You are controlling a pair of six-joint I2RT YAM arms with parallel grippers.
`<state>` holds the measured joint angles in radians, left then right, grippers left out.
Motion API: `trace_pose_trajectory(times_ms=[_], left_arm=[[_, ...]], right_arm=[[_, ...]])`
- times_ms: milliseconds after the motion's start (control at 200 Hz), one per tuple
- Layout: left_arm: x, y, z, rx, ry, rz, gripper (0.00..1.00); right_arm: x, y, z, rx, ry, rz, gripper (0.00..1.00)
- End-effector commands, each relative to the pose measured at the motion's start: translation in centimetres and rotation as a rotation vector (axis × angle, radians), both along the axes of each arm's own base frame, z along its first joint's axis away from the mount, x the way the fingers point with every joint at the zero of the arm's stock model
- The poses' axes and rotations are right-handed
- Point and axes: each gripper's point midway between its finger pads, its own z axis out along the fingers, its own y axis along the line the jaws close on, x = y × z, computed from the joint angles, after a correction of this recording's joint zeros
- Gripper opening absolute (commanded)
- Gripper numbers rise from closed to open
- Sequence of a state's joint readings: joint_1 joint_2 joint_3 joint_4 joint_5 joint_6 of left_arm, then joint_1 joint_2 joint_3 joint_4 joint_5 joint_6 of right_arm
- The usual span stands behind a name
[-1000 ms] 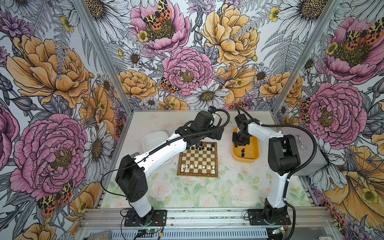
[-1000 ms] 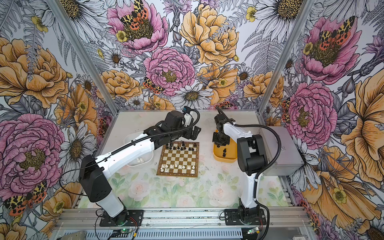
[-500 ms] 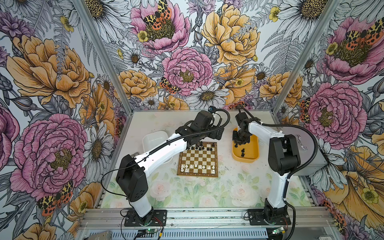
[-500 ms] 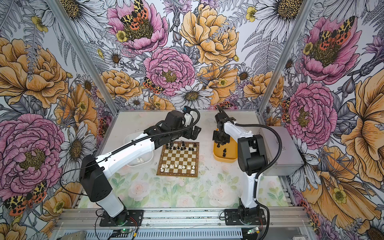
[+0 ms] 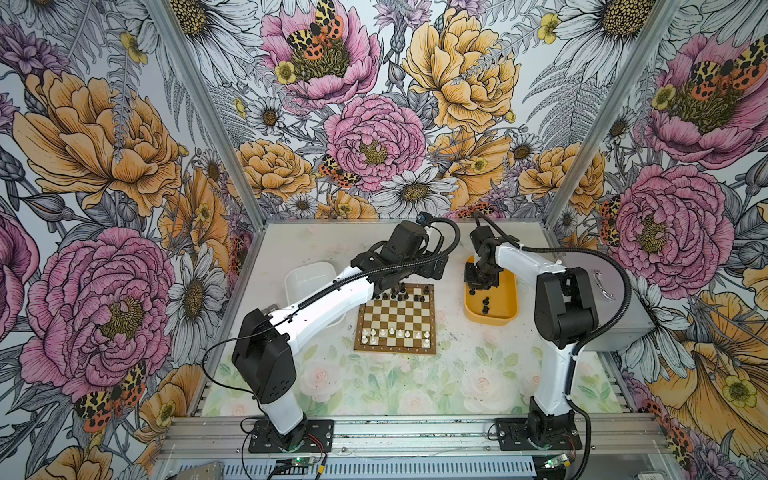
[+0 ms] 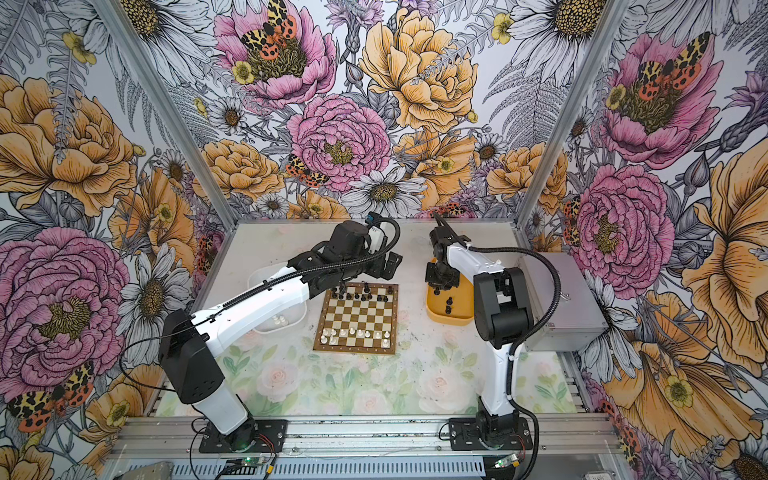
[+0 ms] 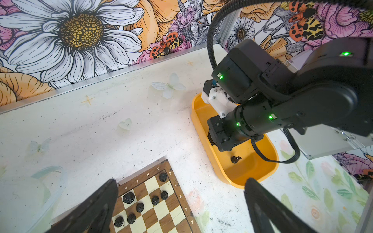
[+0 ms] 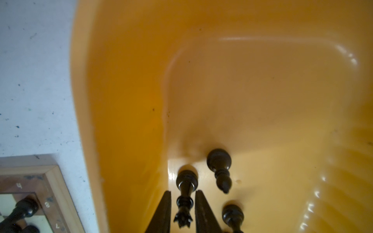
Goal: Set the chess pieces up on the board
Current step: 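Lower the right gripper into the yellow tub and grasp a black piece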
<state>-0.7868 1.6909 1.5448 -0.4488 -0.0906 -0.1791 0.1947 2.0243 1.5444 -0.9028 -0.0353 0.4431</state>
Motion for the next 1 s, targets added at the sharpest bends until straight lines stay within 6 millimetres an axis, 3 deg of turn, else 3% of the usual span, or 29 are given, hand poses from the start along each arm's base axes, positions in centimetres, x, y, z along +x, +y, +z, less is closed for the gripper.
trace_pose_trajectory(times_ms=[0,996], left_arm=[[0.64,0.61,0.93,0.008,-0.026,0.023,0.99],[0.99,1.23,0.8,0.012,-0.026,0.035,0.99]], right_arm=[[1.1,0.06,0.3,0.006,-0.024,0.004,0.23],[0.96,-0.28,0.19,-0.012,-0.012,-0.005,0.14]])
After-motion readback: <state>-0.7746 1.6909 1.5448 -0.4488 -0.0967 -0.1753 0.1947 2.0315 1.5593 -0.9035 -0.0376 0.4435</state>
